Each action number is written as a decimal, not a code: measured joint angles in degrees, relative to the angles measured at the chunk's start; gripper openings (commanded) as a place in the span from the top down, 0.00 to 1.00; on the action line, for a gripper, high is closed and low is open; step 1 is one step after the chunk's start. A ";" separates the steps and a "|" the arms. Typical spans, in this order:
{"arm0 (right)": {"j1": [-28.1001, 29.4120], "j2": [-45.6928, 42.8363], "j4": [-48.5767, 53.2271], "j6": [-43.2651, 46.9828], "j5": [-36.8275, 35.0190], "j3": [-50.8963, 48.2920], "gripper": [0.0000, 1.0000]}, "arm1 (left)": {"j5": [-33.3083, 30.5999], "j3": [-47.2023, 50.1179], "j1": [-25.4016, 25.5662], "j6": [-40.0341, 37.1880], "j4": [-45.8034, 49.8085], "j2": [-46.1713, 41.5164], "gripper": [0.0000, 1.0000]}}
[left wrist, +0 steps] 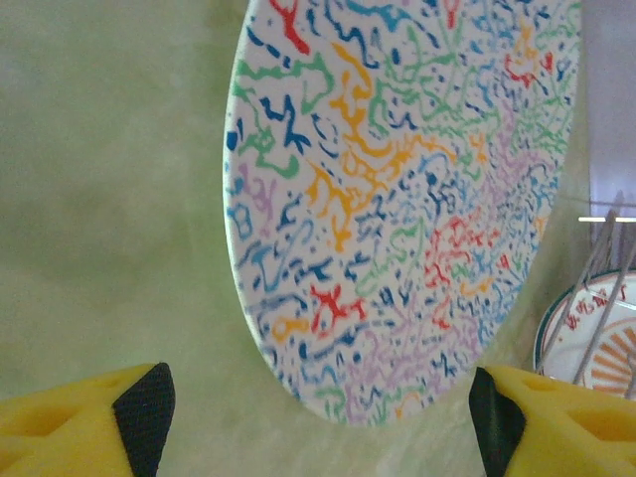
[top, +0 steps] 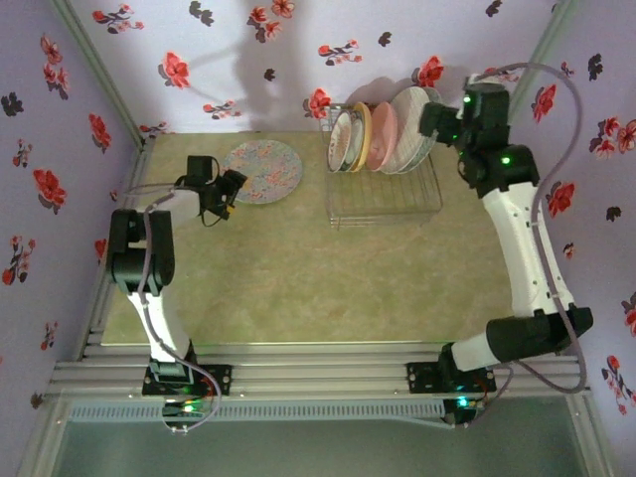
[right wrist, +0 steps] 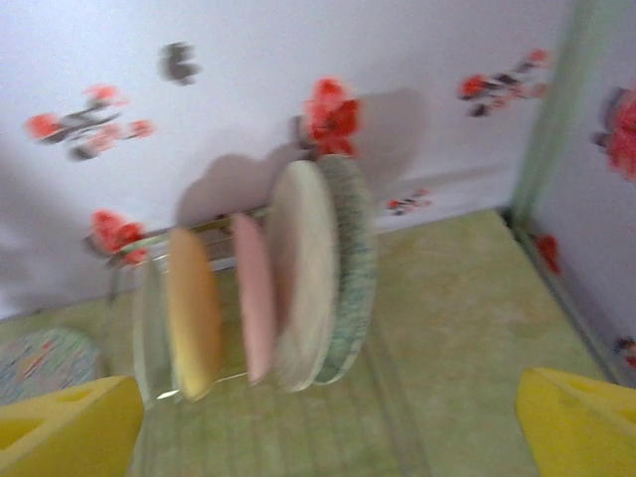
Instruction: Unload the plates from the dish rack
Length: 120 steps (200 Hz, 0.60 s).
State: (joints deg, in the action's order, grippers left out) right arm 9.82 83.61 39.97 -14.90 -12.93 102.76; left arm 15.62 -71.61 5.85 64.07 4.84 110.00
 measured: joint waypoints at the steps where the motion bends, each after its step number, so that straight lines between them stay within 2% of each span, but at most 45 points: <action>1: -0.24 0.11 0.11 -0.11 0.04 0.09 0.04 | -0.11 0.00 0.04 -0.17 0.42 -0.37 0.19; 23: -6.05 4.22 1.68 -3.21 2.38 1.95 0.05 | -1.75 0.04 1.03 -2.91 4.33 -6.60 0.19; 45: -9.07 9.88 1.97 -5.01 5.38 3.45 0.07 | -3.21 0.02 4.22 -6.10 7.08 -14.16 0.19; 90: -10.12 22.58 2.58 -4.61 8.11 10.36 0.09 | -4.07 -0.13 16.11 -12.48 9.35 -24.59 0.19; 120: -10.47 27.06 2.56 -3.61 11.13 12.37 0.18 | -4.04 -0.15 22.27 -16.24 9.92 -29.09 0.20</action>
State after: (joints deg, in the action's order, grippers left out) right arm -0.64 110.67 42.52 -18.50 -1.80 115.13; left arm 11.57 -71.77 28.12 47.83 14.76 80.90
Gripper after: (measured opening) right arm 0.856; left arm 0.809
